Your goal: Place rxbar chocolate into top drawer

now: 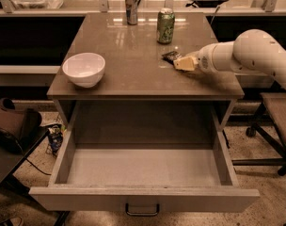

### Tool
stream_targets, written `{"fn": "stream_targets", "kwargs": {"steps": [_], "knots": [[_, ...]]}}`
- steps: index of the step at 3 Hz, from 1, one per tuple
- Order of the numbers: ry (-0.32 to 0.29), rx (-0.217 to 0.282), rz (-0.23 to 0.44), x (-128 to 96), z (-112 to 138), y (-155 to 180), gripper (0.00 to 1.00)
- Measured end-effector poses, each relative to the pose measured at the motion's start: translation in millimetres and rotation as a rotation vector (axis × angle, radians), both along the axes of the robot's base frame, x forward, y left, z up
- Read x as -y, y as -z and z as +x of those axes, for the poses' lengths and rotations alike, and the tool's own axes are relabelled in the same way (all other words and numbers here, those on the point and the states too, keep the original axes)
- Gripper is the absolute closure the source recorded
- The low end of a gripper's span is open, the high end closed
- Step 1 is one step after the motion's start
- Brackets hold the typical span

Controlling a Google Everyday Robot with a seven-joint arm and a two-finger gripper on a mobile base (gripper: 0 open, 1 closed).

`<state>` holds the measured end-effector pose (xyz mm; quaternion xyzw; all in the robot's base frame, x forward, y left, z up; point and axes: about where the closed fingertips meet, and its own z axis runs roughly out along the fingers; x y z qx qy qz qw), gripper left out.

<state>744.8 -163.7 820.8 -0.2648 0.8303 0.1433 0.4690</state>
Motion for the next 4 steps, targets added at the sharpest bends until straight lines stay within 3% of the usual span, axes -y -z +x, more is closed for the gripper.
{"fn": "stream_targets", "kwargs": {"steps": [1, 2, 3, 4], "knots": [[-0.032, 0.027, -0.029, -12, 3, -26, 1.0], [-0.1, 0.085, -0.054, -27, -2, -99, 1.0], [-0.16, 0.099, -0.062, -33, -31, -127, 1.0], [-0.294, 0.044, -0.023, -32, -111, -103, 1.0]]}}
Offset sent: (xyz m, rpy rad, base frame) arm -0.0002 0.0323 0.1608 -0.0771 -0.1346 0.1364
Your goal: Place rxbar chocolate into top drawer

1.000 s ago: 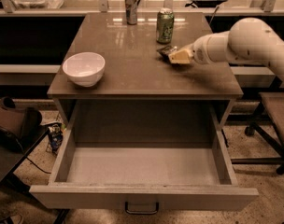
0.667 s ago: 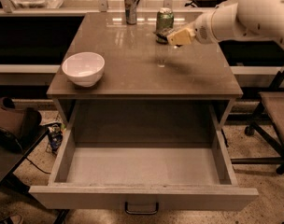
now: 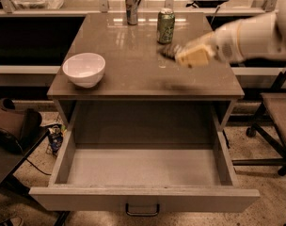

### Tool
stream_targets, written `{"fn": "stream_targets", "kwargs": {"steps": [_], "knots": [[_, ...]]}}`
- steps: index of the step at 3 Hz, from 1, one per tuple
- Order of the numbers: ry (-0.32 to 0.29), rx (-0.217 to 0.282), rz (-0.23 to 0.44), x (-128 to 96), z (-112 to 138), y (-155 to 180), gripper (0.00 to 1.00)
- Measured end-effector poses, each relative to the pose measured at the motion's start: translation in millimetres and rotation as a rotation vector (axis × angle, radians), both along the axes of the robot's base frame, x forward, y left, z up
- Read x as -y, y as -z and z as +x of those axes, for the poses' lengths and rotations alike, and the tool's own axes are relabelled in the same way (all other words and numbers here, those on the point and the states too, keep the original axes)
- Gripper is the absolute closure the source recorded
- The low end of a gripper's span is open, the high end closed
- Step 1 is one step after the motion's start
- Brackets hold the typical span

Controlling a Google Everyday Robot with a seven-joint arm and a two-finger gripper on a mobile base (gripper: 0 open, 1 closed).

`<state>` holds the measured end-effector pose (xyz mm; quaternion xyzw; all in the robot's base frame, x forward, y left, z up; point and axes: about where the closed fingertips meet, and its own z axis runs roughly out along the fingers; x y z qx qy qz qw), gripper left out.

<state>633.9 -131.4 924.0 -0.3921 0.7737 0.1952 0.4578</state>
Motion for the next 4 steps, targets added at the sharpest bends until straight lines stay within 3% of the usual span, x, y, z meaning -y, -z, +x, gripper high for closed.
{"fn": "stream_targets", "kwargs": {"steps": [1, 2, 3, 4], "knots": [[-0.138, -0.071, 0.057, -5, -73, 43, 1.0], [-0.283, -0.112, 0.095, -28, -145, 76, 1.0], [-0.343, -0.146, 0.066, -56, -199, 108, 1.0], [-0.34, -0.195, 0.056, -66, -215, 139, 1.0]]}}
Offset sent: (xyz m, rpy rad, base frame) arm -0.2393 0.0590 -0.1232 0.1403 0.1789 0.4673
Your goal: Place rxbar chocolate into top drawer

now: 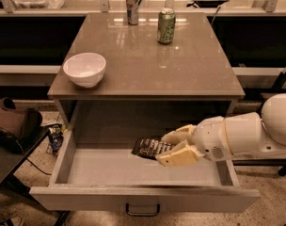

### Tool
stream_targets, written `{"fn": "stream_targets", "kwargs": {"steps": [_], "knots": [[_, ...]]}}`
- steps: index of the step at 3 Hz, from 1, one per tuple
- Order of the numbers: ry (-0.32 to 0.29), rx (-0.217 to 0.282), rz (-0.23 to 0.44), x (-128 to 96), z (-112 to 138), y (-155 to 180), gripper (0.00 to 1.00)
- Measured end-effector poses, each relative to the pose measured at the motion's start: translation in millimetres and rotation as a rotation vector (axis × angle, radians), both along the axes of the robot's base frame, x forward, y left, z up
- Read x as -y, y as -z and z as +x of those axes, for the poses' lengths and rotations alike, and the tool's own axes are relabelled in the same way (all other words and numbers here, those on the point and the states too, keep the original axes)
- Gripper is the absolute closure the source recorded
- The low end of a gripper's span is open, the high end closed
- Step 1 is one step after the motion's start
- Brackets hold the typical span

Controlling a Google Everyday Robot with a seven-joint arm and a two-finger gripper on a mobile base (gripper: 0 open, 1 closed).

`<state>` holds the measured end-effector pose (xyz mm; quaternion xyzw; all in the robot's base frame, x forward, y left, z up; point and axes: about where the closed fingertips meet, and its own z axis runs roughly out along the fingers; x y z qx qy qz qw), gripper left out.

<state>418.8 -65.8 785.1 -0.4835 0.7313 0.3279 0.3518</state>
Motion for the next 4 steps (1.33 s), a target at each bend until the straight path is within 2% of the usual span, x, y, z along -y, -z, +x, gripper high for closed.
{"fn": "stream_targets", "kwargs": {"steps": [1, 2, 3, 4], "knots": [[-0.039, 0.01, -0.017, -17, 6, 9, 1.0], [-0.065, 0.006, -0.027, -49, 25, 49, 1.0], [-0.066, -0.049, -0.001, -86, 50, 106, 1.0], [-0.062, -0.093, 0.002, -103, 58, 140, 1.0]]}}
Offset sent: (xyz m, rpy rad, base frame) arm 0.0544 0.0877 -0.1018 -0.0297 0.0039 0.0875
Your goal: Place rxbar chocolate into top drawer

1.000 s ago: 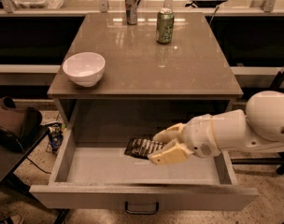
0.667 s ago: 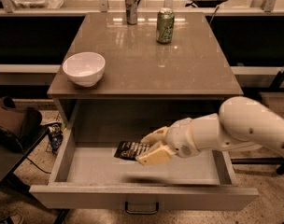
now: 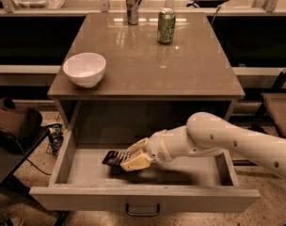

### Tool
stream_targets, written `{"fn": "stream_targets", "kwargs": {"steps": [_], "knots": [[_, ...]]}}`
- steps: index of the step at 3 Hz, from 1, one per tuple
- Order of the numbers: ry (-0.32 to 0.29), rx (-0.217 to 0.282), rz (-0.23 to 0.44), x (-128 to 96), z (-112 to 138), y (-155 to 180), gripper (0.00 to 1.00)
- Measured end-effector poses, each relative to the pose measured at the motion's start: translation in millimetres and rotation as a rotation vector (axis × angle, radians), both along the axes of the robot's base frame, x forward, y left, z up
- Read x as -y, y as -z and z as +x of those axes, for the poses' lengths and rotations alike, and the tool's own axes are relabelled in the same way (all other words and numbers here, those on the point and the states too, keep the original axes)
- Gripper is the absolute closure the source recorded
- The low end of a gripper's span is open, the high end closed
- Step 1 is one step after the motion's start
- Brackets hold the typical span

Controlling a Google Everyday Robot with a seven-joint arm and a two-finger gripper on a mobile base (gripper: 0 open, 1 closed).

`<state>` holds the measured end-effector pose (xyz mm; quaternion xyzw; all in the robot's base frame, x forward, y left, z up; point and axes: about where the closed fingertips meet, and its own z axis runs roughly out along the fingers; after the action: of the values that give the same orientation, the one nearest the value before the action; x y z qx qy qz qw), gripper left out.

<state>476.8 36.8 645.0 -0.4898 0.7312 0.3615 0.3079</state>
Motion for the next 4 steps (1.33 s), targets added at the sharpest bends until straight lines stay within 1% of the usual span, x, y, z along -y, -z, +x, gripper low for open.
{"fn": "stream_targets", "kwargs": {"steps": [1, 4], "knots": [[-0.004, -0.002, 0.001, -2.2, -0.5, 0.8, 0.83], [-0.014, -0.004, 0.003, -6.7, -2.6, 1.6, 0.13]]}}
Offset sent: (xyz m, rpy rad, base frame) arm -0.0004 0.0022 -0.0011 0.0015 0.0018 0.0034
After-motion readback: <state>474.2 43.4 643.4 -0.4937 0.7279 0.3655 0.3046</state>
